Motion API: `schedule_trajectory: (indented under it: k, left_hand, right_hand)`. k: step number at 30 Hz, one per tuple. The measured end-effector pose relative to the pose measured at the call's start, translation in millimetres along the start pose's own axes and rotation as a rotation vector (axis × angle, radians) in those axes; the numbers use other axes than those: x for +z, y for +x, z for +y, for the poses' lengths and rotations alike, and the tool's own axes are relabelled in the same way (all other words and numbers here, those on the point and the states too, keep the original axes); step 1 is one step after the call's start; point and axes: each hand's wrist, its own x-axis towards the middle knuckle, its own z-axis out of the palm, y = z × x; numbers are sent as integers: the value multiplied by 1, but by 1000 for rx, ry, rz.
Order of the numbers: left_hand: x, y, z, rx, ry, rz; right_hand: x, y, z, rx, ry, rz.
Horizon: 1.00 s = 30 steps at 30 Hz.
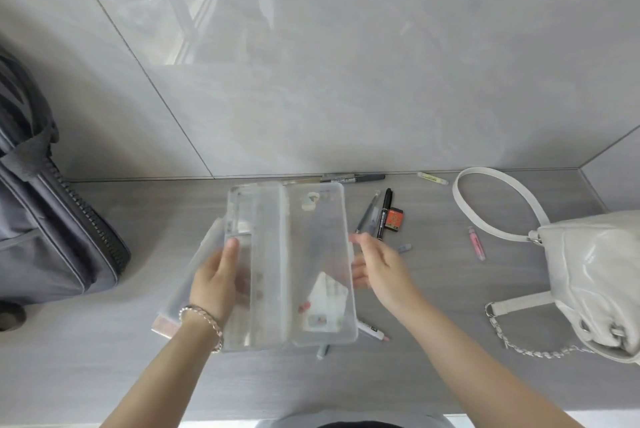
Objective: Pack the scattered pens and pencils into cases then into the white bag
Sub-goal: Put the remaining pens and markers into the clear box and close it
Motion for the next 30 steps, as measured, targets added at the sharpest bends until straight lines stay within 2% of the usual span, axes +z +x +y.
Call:
schedule_trajectory:
  k: [2,5,7,10,14,18,21,24,27,30]
  left_hand:
    - [-9,8,7,-42,-8,120]
    - [-30,26,5,-115,43,218]
    - [-40,30,6,-96,69,256]
    - [-44,25,8,-41,117,246]
    - [-47,18,-3,-48,97,176]
    - [-43,12,-8,-77,44,160]
    - [-39,7,-8,-87,24,136]
    - [-35,2,-9,-98,6,133]
    - [-30,-1,-10,-106,5,118]
    - [-23,-4,-14,-98,34,110]
  right_hand:
    - [-12,-1,18,-49,-379,20]
    - [-16,-6,44,-38,-894,-169]
    - [-8,-8,55,-74,-1077,-278]
    - [4,-3,64,-131,-1217,-310]
    - [0,5,58,-111,-1254,-237]
    - [-16,26,39,-134,-1165,24]
    - [-15,52,29,16,-1056,195]
    - [-6,66,35,146,-1017,237]
    - [-4,68,37,215,-877,237]
    - [-10,61,25,165,-688,251]
